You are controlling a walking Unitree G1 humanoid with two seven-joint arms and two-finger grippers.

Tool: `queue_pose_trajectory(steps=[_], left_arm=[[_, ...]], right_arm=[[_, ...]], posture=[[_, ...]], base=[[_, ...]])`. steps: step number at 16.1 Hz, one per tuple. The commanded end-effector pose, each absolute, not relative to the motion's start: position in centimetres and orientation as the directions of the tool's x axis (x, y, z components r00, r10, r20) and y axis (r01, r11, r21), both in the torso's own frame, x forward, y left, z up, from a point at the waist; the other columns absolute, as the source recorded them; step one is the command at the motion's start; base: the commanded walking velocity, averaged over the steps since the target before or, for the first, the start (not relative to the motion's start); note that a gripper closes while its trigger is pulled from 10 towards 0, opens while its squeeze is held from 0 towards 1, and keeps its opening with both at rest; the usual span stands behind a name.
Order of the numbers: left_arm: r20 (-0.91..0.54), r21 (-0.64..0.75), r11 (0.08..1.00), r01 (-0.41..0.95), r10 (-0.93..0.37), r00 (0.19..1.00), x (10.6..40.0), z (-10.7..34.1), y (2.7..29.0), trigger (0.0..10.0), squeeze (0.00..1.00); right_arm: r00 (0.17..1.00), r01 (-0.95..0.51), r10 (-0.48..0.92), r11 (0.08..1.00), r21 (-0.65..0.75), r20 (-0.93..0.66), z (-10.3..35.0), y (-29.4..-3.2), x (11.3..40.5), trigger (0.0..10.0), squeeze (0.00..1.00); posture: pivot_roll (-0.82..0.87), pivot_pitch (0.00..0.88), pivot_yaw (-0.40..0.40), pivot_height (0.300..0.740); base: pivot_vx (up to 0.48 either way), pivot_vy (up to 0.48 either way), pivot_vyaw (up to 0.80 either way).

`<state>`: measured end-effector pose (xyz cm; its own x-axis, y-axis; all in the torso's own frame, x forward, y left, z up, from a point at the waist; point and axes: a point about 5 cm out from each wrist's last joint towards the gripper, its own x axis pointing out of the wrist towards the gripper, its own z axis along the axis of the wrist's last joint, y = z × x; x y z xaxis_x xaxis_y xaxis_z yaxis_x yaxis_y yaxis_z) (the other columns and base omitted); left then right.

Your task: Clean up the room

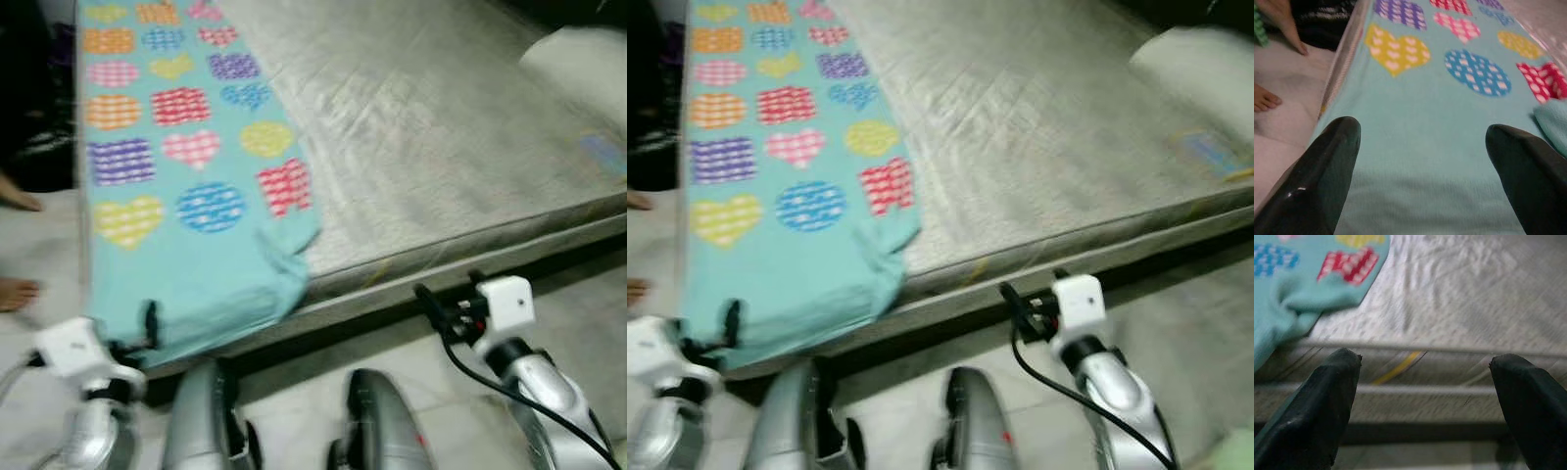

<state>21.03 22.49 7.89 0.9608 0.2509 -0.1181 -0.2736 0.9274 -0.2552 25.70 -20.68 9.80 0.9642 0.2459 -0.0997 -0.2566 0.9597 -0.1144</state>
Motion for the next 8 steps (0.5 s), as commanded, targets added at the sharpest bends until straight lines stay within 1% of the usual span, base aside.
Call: queue_pose_trajectory(steps=[1,6,7,8], left_arm=[[-0.129,-0.243,0.928,-0.281,0.256,0.958,20.89,7.77,22.83,10.0,0.00],[-0.127,-0.246,0.928,-0.280,0.256,0.958,20.91,7.83,22.79,10.0,0.00],[-0.126,-0.245,0.928,-0.282,0.258,0.958,20.90,7.83,22.80,10.0,0.00],[-0.126,-0.245,0.927,-0.283,0.259,0.958,20.89,7.84,22.84,10.0,0.00]], right_arm=[[0.968,-0.240,0.228,0.963,-0.122,-0.103,9.80,-21.12,25.56,10.0,0.00],[0.969,-0.237,0.225,0.962,-0.132,-0.102,9.90,-21.23,25.58,10.0,0.00],[0.968,-0.246,0.233,0.955,-0.168,-0.093,10.15,-21.27,25.69,10.0,0.00],[0.968,-0.246,0.234,0.954,-0.169,-0.089,10.29,-21.33,25.84,10.0,0.00]], posture=[[-0.07,0.201,-0.098,0.556],[-0.08,0.207,-0.098,0.556],[-0.08,0.207,-0.098,0.556],[-0.08,0.210,-0.098,0.556]], base=[[0.000,0.000,0.00],[0.000,0.000,0.00],[0.000,0.000,0.00],[0.000,0.000,0.53]])
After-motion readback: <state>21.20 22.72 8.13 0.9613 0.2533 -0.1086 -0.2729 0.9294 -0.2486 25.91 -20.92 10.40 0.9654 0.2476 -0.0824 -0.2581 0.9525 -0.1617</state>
